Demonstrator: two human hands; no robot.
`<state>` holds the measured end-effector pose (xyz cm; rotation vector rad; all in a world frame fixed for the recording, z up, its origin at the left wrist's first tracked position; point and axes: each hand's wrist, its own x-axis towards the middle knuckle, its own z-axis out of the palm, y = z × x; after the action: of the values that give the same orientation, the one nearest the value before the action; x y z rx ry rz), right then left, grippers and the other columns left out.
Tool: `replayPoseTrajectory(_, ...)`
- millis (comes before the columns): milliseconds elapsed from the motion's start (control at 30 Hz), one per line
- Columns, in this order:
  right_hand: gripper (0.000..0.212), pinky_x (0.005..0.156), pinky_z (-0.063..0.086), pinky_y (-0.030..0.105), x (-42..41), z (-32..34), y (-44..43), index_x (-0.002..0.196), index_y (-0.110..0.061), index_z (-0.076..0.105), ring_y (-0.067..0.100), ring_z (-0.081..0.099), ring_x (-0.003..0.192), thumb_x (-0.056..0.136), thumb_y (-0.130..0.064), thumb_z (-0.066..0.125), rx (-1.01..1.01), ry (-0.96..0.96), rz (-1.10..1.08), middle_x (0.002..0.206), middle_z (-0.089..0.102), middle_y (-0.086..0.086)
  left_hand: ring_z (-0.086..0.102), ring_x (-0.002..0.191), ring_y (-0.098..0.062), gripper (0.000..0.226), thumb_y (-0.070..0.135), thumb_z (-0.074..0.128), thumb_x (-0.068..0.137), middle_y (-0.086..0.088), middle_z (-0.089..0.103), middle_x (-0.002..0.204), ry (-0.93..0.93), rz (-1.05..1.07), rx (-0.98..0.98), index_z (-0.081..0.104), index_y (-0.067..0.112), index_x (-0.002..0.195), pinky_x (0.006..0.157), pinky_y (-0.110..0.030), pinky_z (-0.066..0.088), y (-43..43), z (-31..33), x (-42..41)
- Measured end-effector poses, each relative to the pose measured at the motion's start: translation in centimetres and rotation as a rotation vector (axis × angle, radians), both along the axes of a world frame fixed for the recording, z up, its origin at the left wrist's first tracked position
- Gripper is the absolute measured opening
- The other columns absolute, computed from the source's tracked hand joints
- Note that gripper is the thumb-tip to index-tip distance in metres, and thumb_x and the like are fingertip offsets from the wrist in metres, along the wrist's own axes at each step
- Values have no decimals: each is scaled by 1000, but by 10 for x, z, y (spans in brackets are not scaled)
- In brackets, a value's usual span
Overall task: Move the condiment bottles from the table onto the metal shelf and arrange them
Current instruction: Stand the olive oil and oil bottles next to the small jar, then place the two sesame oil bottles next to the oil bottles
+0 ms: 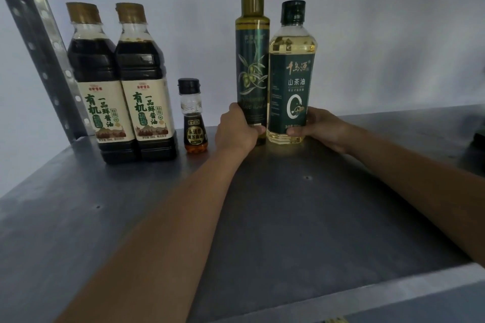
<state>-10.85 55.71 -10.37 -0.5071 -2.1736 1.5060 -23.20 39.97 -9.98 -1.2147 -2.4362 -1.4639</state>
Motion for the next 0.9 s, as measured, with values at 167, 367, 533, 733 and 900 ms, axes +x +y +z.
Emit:
replayPoseTrajectory(167, 59, 97, 44, 30, 4, 1, -7, 131, -7, 51, 21, 56, 118, 76, -6, 73, 66, -14, -36, 129, 59, 7, 55, 115, -27, 53, 27, 72, 82, -11, 58, 126, 33, 15, -19, 46, 10, 125, 84, -32, 41, -2, -2, 4)
replayPoseTrajectory(367, 51, 99, 35, 27, 29, -7, -24, 136, -18, 48, 25, 49, 125, 90, -39, 58, 664, -322, -147, 138, 52, 8, 57, 109, -30, 40, 27, 63, 89, -14, 61, 118, 228, 137, -213, 48, 8, 121, 78, -37, 44, -21, -5, 23)
replayPoseTrajectory(533, 42, 107, 28, 26, 93, -8, -46, 136, -17, 48, 23, 41, 132, 99, -37, 40, 815, -408, -36, 143, 46, 5, 60, 95, -23, 20, 25, 52, 94, -7, 63, 106, 477, 146, -337, 56, 14, 109, 66, -33, 45, -54, -8, 68)
replayPoseTrajectory(733, 45, 95, 20, -2, 240, -10, -57, 139, -28, 45, -2, 37, 128, 95, -39, 47, 827, -324, 58, 142, 43, -16, 57, 92, -13, 15, 31, 55, 92, 4, 61, 106, 576, -45, -380, 61, 25, 104, 76, -33, 50, -68, -8, 136)
replayPoseTrajectory(900, 23, 77, 44, 7, 337, -14, -23, 88, -27, 68, -3, 62, 87, 78, -7, 74, 661, 166, -270, 88, 67, -19, 56, 103, -11, 45, 44, 60, 87, 6, 59, 121, 534, -223, -348, 53, 25, 127, 88, -34, 49, -5, -10, 211)
